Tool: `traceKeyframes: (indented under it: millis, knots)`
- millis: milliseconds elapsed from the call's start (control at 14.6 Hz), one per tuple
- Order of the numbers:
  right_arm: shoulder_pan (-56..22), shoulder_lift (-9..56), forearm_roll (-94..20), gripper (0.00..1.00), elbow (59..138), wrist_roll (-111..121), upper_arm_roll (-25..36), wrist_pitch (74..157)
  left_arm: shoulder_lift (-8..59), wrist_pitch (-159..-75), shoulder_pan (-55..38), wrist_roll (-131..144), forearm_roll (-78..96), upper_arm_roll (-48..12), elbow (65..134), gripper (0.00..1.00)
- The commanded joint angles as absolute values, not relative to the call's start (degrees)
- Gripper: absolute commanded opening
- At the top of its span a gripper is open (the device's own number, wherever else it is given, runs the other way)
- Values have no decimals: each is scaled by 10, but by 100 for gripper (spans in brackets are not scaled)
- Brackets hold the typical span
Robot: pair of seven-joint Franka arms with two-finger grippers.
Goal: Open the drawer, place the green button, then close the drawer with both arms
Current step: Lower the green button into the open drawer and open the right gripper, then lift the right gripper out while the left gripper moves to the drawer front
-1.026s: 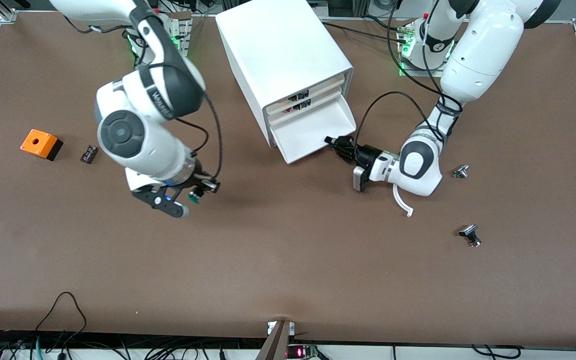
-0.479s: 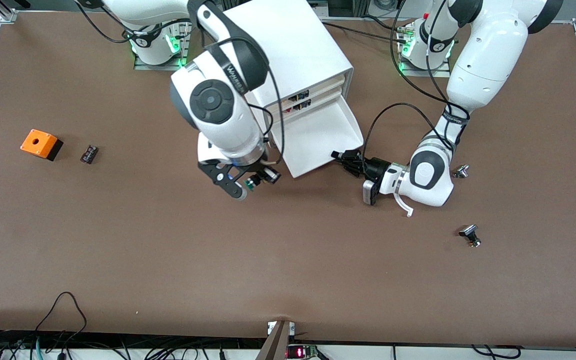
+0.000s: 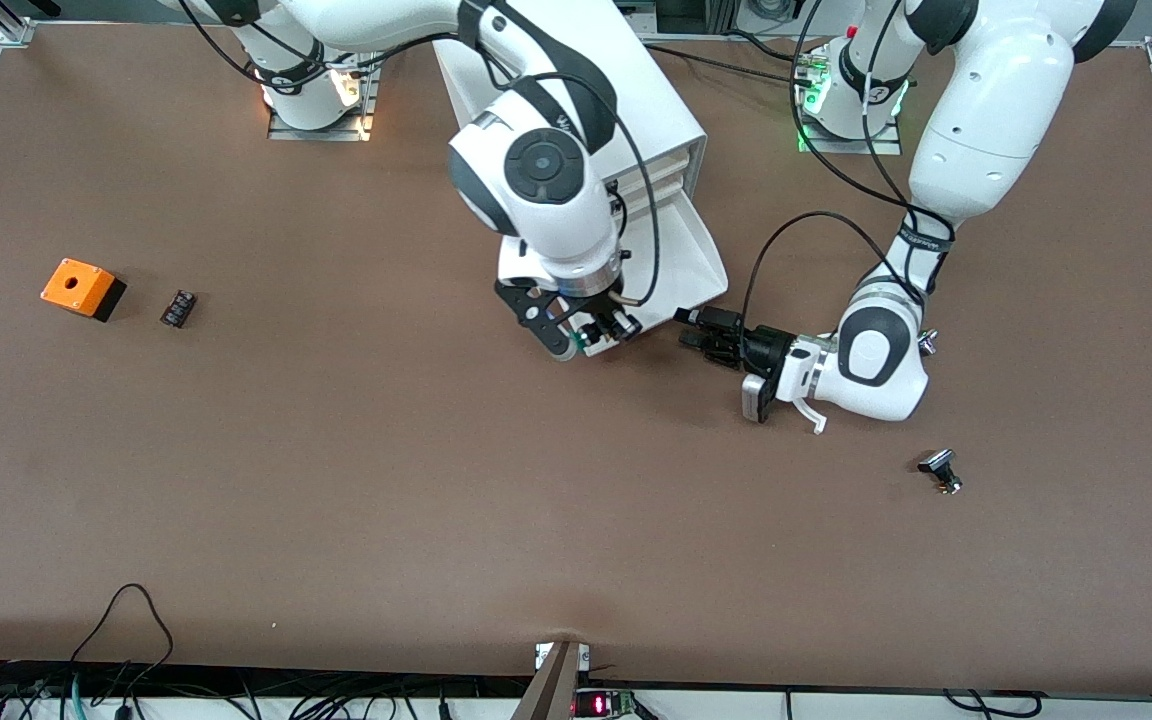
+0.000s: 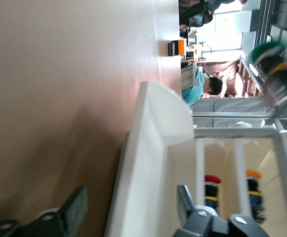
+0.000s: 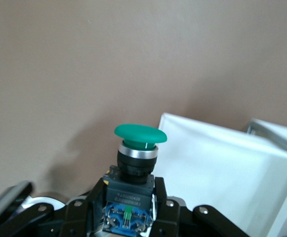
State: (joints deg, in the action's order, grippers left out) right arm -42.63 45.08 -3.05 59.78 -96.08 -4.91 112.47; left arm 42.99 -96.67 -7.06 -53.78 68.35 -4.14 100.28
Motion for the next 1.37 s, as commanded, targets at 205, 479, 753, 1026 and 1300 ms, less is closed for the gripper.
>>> traceKeyframes:
  millis: [205, 479, 753, 1026, 1300]
  knots:
    - [-477, 487, -7, 0, 627, -1072, -41, 1186, 337, -955, -68, -364, 612, -40, 1010, 100]
    - [-490, 488, 0, 0, 669, -1100, -41, 1228, 290, -959, -68, -250, 494, -33, 998, 100]
    - [-493, 494, -3, 11, 674, -1113, -41, 1234, 285, -952, -68, -148, 396, -26, 949, 100]
    - [-492, 491, -2, 100, 673, -1113, -41, 1231, 285, -949, -75, -32, 298, -28, 907, 100]
    - [-477, 469, -1, 100, 664, -1093, -15, 1216, 287, -948, -80, 80, 209, -34, 874, 100]
